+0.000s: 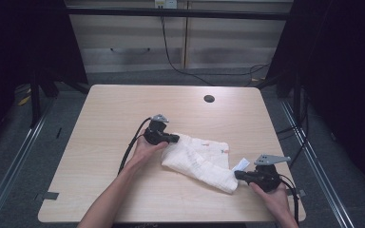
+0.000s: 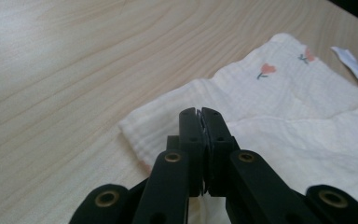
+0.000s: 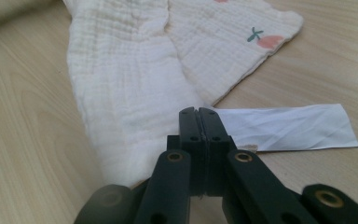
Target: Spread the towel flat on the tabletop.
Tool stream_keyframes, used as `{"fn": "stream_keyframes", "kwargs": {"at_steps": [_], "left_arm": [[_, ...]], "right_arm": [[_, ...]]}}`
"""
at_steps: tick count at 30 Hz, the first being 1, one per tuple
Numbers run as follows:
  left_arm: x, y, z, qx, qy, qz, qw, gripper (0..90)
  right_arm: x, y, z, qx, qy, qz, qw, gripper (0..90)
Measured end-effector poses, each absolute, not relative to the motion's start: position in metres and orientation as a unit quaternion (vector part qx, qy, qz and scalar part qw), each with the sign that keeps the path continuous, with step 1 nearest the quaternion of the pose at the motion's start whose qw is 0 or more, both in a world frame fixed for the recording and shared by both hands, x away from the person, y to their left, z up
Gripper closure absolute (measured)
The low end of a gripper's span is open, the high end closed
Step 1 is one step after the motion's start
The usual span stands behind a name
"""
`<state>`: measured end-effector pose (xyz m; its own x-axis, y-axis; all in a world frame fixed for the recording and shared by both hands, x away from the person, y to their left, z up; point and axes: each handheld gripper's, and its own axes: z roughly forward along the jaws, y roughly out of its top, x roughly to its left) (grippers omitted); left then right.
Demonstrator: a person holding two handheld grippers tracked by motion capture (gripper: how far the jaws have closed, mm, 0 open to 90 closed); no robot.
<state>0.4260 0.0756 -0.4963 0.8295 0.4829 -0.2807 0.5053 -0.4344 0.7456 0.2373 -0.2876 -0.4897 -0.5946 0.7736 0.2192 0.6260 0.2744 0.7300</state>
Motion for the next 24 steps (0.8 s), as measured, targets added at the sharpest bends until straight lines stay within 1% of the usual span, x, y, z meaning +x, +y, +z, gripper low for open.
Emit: {"fn": "stream_keyframes", "kwargs": {"at_steps": [5,10,17,18,19,24], "left_arm": [[0.425,0.085,-0.477,0.836,0.286,-0.005,0.468,88.3],[0.424,0.101,-0.455,0.821,0.285,0.009,0.494,88.3],[0.413,0.127,-0.43,0.801,0.28,0.025,0.529,88.3],[0.413,0.127,-0.43,0.801,0.28,0.025,0.529,88.3],[0.411,0.136,-0.422,0.796,0.28,0.033,0.535,88.3],[0.406,0.152,-0.4,0.782,0.28,0.052,0.555,88.3]], "right_arm": [[0.239,-0.29,-0.483,0.441,0.786,0.423,0.093,89.9],[0.244,-0.292,-0.466,0.436,0.778,0.438,0.111,89.9],[0.26,-0.288,-0.427,0.414,0.768,0.466,0.144,90.0],[0.26,-0.288,-0.427,0.414,0.768,0.466,0.144,90.0],[0.266,-0.288,-0.415,0.407,0.765,0.475,0.155,90.0],[0.276,-0.287,-0.39,0.397,0.752,0.497,0.172,90.0]]}}
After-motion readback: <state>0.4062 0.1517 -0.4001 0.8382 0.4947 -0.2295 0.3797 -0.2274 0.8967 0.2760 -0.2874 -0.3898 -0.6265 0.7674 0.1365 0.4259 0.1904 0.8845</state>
